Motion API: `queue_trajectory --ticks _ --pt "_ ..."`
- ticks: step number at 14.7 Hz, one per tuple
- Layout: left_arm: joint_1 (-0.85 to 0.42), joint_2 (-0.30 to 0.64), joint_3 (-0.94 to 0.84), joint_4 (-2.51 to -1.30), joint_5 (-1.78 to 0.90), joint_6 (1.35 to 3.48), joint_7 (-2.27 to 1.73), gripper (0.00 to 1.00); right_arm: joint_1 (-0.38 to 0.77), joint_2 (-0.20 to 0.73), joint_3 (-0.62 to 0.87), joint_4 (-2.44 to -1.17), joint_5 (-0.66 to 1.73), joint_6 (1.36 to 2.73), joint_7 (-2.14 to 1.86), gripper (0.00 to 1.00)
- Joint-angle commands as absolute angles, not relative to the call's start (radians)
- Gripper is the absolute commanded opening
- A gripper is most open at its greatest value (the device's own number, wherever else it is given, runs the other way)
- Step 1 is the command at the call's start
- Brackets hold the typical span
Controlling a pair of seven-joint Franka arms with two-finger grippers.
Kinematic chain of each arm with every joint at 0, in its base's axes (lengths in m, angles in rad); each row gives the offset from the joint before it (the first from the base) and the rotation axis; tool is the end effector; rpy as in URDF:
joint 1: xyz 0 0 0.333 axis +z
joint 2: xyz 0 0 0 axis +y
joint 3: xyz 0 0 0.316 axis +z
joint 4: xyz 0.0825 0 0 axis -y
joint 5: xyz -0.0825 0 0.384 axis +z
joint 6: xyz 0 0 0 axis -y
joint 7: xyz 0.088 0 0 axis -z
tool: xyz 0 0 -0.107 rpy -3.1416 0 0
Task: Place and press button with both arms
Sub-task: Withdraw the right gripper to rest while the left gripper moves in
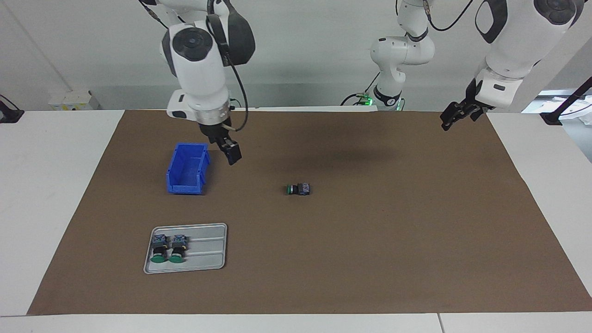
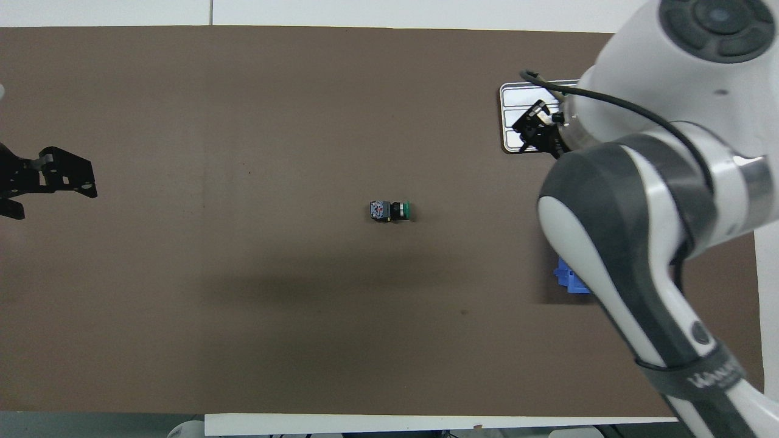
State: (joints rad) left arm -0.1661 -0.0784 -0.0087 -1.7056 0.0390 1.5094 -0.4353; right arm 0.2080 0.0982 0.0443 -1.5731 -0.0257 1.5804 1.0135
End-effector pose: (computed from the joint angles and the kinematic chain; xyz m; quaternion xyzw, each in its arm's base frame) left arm 0.5132 -0.0864 0.5987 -0.9896 -0.1297 0.0502 0.0366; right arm 0.5639 0.1414 0.5685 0.9277 -0.3704 -0.0303 0.0354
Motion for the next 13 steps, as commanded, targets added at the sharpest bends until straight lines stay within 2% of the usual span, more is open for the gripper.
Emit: queue_trajectory --ticks 1,5,7,9,10,13 --pt "-0.233 -0.101 -0.006 -1.779 0.04 1.575 -0.613 1.0 0.103 0.002 0.052 -1.603 -0.02 1.513 0.74 0.98" --pt "-0.327 -0.043 -0.005 -1.773 -0.003 1.621 -0.839 1.0 -0.035 -0.043 0.049 -1.608 -0.029 1.444 0.277 0.98" --pt "-0.386 0.003 -0.003 -1.755 -0.006 1.635 -0.982 1.0 -0.06 -0.044 0.048 -1.612 -0.032 1.436 0.075 0.98" --pt "-0.393 0.014 -0.005 -1.744 -0.027 1.655 -1.031 1.0 -0.106 -0.061 0.048 -1.657 -0.023 1.457 -0.146 0.98" --pt "-0.403 0.021 -0.005 -1.744 -0.029 1.658 -1.04 1.0 -0.101 -0.063 0.048 -1.666 -0.034 1.501 -0.196 0.98" --pt "-0.469 0.09 -0.005 -1.727 -0.032 1.716 -1.231 1.0 -0.071 -0.061 0.051 -1.658 -0.057 1.5 -0.177 0.98"
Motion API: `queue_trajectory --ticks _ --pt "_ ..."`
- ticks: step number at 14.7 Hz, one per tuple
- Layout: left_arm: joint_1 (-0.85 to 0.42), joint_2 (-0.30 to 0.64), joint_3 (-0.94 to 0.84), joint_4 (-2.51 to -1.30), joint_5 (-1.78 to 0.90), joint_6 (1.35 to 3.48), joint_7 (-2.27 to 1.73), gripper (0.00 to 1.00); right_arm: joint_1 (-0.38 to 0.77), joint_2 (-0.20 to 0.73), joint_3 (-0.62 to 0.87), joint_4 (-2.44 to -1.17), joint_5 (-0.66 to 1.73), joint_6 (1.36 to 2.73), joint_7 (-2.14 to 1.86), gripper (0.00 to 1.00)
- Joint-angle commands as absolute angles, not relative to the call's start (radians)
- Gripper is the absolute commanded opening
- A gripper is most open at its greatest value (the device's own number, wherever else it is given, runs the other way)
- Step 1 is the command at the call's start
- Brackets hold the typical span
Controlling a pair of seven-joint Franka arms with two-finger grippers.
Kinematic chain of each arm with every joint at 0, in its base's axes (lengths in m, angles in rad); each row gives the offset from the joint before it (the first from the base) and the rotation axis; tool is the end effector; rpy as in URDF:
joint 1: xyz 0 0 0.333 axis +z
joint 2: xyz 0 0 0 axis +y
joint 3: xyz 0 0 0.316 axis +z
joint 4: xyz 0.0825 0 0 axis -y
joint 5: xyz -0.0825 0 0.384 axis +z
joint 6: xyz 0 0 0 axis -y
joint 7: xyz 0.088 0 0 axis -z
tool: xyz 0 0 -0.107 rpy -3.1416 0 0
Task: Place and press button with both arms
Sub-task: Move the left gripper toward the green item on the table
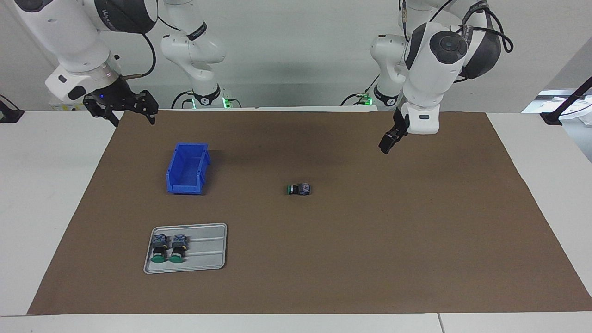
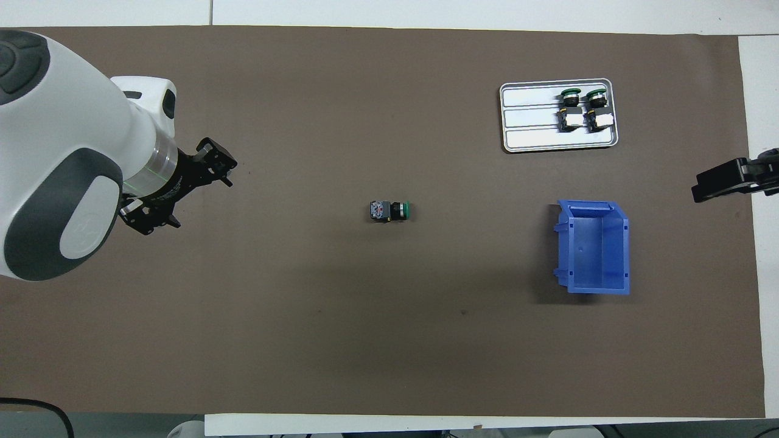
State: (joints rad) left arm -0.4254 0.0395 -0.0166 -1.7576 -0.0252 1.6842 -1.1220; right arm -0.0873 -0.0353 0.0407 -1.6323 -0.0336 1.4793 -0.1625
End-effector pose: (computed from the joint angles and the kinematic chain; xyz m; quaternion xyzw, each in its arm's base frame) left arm 0.5079 -0.2429 0.5235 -0.9405 -0.3349 0.0490 0.0307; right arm 0.5314 -0.0283 0.6076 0.9965 0.0572 -0.0603 0.0113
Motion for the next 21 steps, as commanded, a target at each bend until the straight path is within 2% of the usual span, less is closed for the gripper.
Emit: queue_trajectory --ticks 1,4,6,8,13,21 --pt "-0.474 0.097 -0.006 -1.726 -0.037 1.723 -1.267 1.0 -0.054 -0.066 0.048 -1.658 -0.057 1.497 -0.134 0.98" --pt "-0.558 0.187 -0.003 -1.689 -0.052 1.752 -1.484 1.0 0.014 -0.086 -0.021 -1.683 -0.057 1.499 -0.114 0.98" --pt "-0.601 0.195 -0.005 -1.69 -0.052 1.785 -1.575 1.0 0.018 -0.083 -0.029 -1.681 -0.055 1.494 -0.114 0.98" --pt "-0.67 0.245 -0.002 -1.683 -0.054 1.787 -1.635 1.0 0.02 -0.081 -0.031 -1.683 -0.055 1.488 -0.112 0.98" --pt "-0.741 0.406 0.003 -1.551 -0.052 1.822 -1.862 1.0 0.008 -0.074 -0.038 -1.683 -0.055 1.483 -0.113 0.98" --pt "-0.795 0.528 0.005 -1.532 -0.048 2.031 -2.1 1.0 0.006 -0.049 -0.077 -1.686 -0.041 1.496 -0.097 0.98"
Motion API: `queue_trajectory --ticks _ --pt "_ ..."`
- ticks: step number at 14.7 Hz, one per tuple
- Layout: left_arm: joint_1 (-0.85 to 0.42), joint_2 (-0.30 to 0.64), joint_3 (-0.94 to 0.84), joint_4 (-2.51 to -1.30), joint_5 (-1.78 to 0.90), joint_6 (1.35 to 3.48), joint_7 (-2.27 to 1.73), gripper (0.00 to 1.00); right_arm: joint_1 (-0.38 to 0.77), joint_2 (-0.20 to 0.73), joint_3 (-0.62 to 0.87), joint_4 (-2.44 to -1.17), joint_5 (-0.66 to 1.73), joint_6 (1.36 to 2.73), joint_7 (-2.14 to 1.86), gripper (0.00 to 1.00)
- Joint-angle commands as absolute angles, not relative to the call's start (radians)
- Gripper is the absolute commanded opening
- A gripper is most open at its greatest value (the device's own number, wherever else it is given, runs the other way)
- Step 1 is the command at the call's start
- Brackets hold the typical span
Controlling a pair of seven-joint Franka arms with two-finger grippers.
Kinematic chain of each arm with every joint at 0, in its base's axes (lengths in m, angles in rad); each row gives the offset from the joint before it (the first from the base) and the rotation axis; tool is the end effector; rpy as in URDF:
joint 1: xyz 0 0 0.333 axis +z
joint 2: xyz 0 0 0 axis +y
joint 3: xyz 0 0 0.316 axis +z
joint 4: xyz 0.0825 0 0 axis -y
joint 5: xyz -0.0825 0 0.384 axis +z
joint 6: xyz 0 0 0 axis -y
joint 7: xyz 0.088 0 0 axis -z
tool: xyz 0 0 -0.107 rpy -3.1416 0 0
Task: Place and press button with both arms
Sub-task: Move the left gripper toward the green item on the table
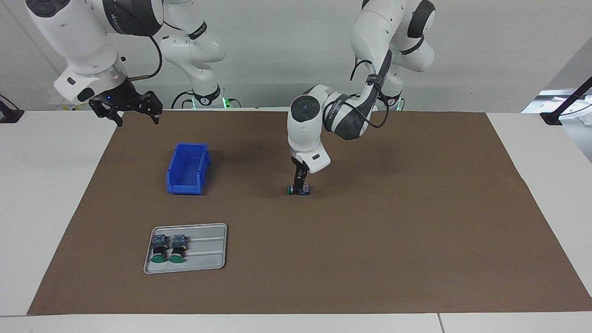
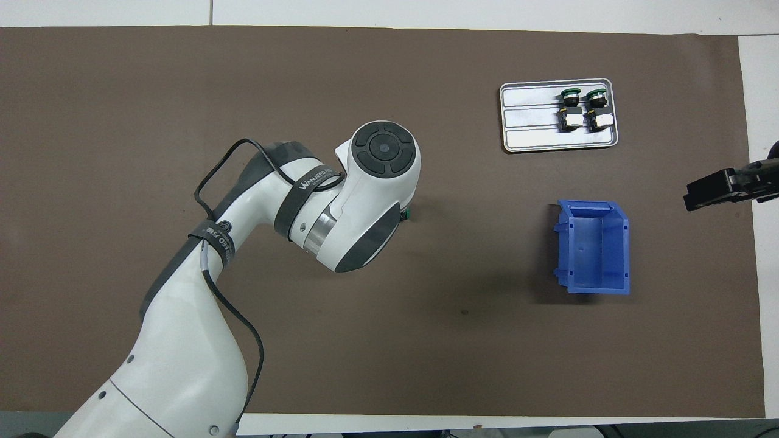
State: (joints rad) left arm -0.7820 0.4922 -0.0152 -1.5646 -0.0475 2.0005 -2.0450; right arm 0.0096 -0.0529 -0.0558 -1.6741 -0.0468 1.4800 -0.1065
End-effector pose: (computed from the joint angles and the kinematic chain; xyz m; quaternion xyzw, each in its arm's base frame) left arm 0.4754 -0.4889 0.3544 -0.8044 -0.5929 0.0288 0.0241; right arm 0.5246 -0.0304 0.5977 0.9968 0.0297 -0.0720 0.0165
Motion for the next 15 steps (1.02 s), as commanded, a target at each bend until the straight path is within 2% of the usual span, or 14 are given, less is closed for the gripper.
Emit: queue_trajectory --ticks 1,6,15 --pt "-0.795 0.532 0.005 -1.534 -0.045 2.048 -2.123 1.0 0.002 -0.051 -0.08 -1.687 -0.041 1.496 -0.104 0.98" --pt "-0.801 0.58 0.008 -1.528 -0.046 2.065 -2.172 1.0 -0.002 -0.055 -0.078 -1.695 -0.048 1.491 -0.094 0.98" --pt "-0.811 0.584 0.006 -1.557 -0.044 2.161 -2.198 0.95 0.008 -0.072 -0.075 -1.687 -0.041 1.486 -0.097 0.98"
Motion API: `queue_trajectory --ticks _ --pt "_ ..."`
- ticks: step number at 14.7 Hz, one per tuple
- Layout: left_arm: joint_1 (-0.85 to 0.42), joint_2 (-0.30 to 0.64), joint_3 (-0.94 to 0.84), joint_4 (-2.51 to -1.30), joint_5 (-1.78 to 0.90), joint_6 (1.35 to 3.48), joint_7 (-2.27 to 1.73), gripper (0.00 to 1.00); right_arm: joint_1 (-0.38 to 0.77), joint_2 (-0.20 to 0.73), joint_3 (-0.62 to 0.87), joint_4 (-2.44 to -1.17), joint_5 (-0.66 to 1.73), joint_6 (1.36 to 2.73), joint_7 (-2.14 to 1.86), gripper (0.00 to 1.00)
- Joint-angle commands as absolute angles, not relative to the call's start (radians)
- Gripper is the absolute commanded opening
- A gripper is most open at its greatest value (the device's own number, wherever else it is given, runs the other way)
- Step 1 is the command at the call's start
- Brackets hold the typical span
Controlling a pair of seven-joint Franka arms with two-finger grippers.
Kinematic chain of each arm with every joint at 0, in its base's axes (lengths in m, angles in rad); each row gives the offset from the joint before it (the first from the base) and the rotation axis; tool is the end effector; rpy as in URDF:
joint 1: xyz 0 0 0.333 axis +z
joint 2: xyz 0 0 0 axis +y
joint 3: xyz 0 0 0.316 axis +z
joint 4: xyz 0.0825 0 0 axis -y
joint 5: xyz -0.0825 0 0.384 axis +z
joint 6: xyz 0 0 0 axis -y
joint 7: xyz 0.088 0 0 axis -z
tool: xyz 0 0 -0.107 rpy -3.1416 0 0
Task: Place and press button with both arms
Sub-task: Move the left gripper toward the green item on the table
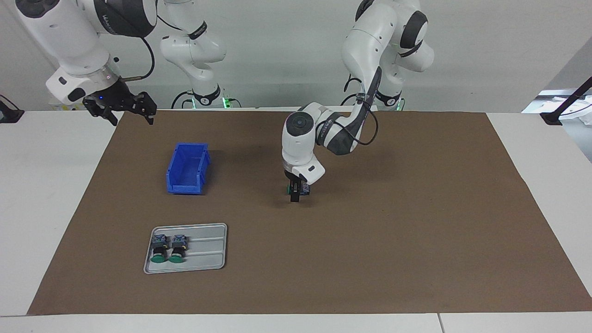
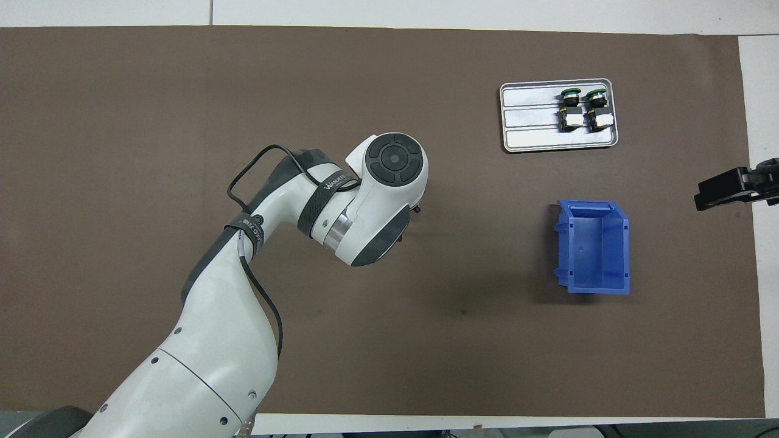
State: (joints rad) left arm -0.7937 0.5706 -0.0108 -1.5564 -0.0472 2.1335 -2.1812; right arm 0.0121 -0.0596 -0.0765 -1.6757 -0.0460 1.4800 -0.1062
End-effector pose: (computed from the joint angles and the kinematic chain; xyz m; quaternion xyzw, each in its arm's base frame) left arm 0.4837 -0.5039 0.3153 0.7635 0.6454 -0.0226 0.0050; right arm 0.5221 -0.0401 0.6004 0.9973 0.0205 -0.0696 0.0149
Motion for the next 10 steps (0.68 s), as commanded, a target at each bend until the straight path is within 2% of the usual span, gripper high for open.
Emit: queue_trajectory --ticks 1,2,3,4,6,7,10 --pt "-0.813 0.598 0.006 -1.557 -0.044 2.161 -2.198 0.95 0.006 -0.072 -0.075 -1.687 -0.041 1.486 -0.097 0.98" --pt "-0.811 0.6 0.005 -1.559 -0.044 2.152 -2.197 0.94 0.006 -0.072 -0.075 -1.687 -0.041 1.486 -0.097 0.98" --pt "-0.811 0.6 0.006 -1.557 -0.046 2.149 -2.198 0.88 0.006 -0.072 -0.075 -1.687 -0.041 1.486 -0.097 0.98" --pt "-0.81 0.601 0.006 -1.549 -0.049 2.138 -2.198 0.79 0.008 -0.072 -0.075 -1.687 -0.041 1.486 -0.097 0.98" --pt "-0.81 0.601 0.006 -1.548 -0.051 2.138 -2.197 0.5 0.009 -0.072 -0.075 -1.687 -0.041 1.486 -0.097 0.98" --pt "-0.802 0.598 0.006 -1.546 -0.052 2.14 -2.197 0.4 0.009 -0.072 -0.075 -1.687 -0.041 1.488 -0.097 0.98" --pt "-0.802 0.594 0.006 -1.546 -0.045 2.143 -2.195 0.18 0.009 -0.072 -0.075 -1.687 -0.041 1.488 -0.097 0.98"
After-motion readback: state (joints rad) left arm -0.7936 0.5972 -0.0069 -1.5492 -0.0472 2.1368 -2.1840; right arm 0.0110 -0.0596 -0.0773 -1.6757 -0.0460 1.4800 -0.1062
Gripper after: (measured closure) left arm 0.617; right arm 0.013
